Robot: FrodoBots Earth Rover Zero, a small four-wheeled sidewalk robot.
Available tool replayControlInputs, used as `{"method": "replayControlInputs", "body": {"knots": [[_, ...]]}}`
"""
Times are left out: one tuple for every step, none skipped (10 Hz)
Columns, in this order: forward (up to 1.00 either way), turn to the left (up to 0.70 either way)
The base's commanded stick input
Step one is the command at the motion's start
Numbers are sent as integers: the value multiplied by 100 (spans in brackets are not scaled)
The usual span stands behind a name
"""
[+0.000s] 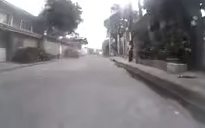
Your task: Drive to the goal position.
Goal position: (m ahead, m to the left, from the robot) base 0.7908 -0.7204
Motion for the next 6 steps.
{"method": "replayControlInputs", "body": {"knots": [[100,0],[100,0],[100,0],[100,0],[100,0],[100,0]]}}
